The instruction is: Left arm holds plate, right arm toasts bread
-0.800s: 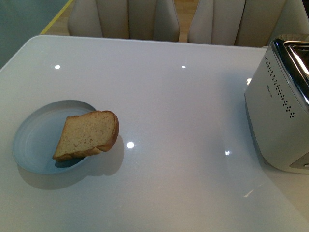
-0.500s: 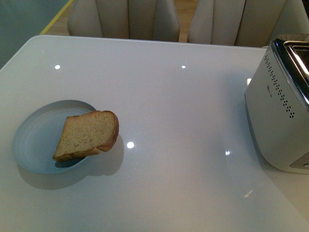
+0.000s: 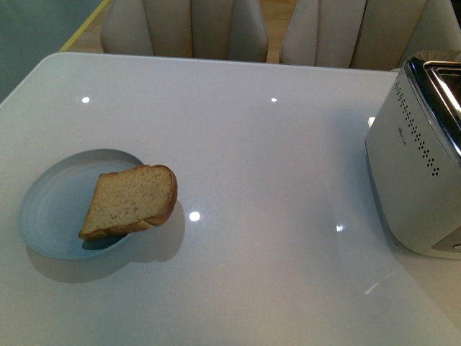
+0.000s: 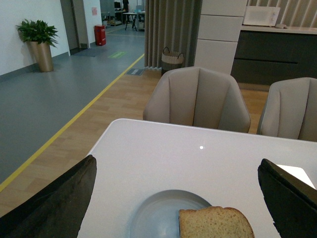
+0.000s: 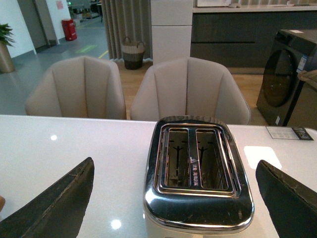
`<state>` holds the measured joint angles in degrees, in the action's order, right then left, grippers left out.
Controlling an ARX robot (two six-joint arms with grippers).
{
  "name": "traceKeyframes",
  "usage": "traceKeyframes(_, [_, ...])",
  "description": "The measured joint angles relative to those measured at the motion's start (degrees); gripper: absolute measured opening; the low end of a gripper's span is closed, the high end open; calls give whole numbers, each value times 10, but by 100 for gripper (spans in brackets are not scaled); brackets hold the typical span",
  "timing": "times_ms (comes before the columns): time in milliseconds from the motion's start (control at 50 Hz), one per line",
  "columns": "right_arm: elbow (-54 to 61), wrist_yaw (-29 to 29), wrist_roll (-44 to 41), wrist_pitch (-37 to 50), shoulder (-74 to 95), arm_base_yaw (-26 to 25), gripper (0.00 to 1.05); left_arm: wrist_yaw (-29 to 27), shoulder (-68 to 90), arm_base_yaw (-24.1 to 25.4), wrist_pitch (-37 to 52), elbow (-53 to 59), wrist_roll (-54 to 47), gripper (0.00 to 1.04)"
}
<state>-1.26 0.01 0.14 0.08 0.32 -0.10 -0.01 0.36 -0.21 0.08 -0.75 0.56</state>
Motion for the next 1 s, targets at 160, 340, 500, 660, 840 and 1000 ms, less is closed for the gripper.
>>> traceKeyframes(160, [0, 0, 0, 0, 0, 0, 96, 0, 0, 0, 0, 0, 0, 97])
traceKeyframes(340, [0, 0, 0, 0, 0, 0, 96, 0, 0, 0, 0, 0, 0, 97])
traceKeyframes(500, [0, 0, 0, 0, 0, 0, 96, 0, 0, 0, 0, 0, 0, 97])
traceKeyframes(660, [0, 0, 0, 0, 0, 0, 96, -50, 42, -13, -92, -34, 51, 97])
traceKeyframes(840, [0, 0, 0, 0, 0, 0, 96, -61, 191, -9, -203, -89, 192, 97])
traceKeyframes(1000, [0, 0, 0, 0, 0, 0, 96, -33, 275, 17, -114, -105, 197, 97])
